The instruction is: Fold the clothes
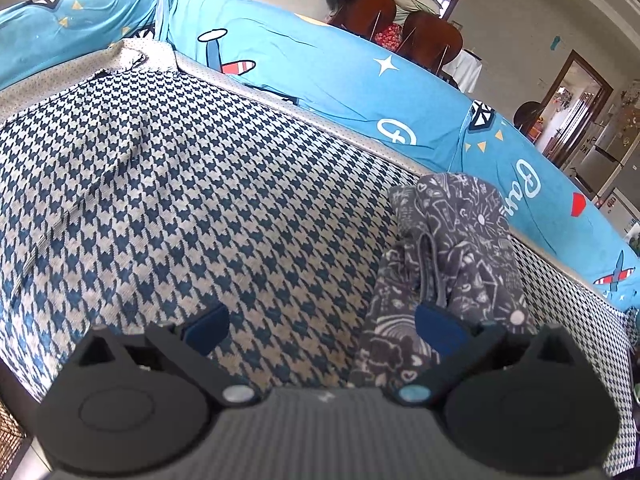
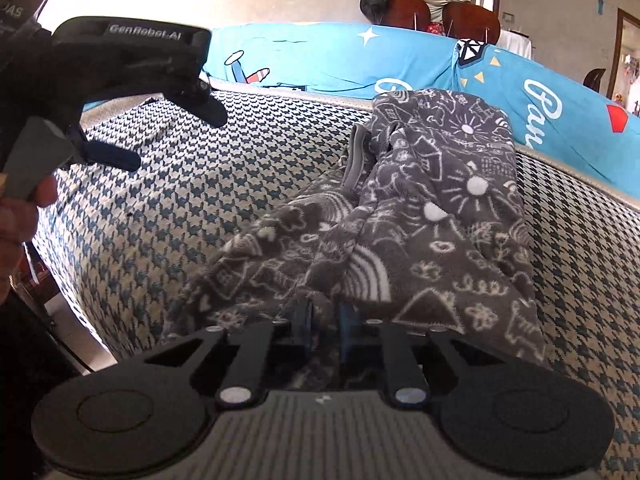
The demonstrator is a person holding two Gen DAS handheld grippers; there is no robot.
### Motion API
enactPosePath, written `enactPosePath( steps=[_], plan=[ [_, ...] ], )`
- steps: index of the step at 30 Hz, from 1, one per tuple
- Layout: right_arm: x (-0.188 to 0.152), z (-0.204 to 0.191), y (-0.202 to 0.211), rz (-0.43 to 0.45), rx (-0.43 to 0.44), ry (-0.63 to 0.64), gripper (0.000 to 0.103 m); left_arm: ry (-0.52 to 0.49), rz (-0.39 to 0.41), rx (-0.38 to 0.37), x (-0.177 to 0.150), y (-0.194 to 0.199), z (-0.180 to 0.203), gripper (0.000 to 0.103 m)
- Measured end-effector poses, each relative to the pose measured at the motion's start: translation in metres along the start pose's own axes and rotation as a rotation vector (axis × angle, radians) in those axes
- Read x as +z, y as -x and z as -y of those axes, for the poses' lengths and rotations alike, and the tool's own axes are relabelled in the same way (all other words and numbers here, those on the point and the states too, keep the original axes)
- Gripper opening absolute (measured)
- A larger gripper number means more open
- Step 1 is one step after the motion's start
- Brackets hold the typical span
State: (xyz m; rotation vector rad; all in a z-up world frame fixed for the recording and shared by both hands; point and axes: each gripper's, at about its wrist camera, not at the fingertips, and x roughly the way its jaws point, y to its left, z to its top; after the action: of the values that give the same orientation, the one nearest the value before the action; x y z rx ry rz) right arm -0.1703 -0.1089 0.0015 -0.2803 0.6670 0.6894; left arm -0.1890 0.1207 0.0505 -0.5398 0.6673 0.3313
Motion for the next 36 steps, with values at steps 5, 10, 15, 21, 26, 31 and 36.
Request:
enactPosePath(
  steps=[5, 10, 15, 21, 26, 31, 36],
  plan=[
    [0.017, 0.001, 0.018, 0.046, 0.081, -0.069, 0.012, 0.025, 0.023, 0.005, 0.002, 0.004, -0.004, 0.103],
    [0.042, -0.014, 0.028, 0.087, 0.179, -0.098, 0.012, 0.051, 0.063, 0.026, 0.005, 0.012, -0.01, 0.103],
    [0.047, -0.033, 0.014, 0.078, 0.217, -0.076, 0.012, 0.08, 0.093, 0.049, 0.007, 0.018, -0.016, 0.103],
    [0.019, -0.034, -0.035, -0.035, 0.235, -0.089, 0.019, 0.07, 0.072, 0.044, 0.007, 0.014, -0.013, 0.103],
    [0.023, -0.028, -0.019, -0.017, 0.27, -0.084, 0.029, 0.061, 0.06, 0.044, 0.005, 0.01, -0.008, 0.103],
    [0.033, -0.01, 0.005, -0.028, 0.288, -0.111, 0.032, 0.051, 0.05, 0.043, 0.005, 0.007, -0.006, 0.103],
    [0.032, 0.015, 0.029, -0.017, 0.232, -0.15, 0.051, 0.031, 0.032, 0.035, 0.002, 0.004, -0.001, 0.103]
  ],
)
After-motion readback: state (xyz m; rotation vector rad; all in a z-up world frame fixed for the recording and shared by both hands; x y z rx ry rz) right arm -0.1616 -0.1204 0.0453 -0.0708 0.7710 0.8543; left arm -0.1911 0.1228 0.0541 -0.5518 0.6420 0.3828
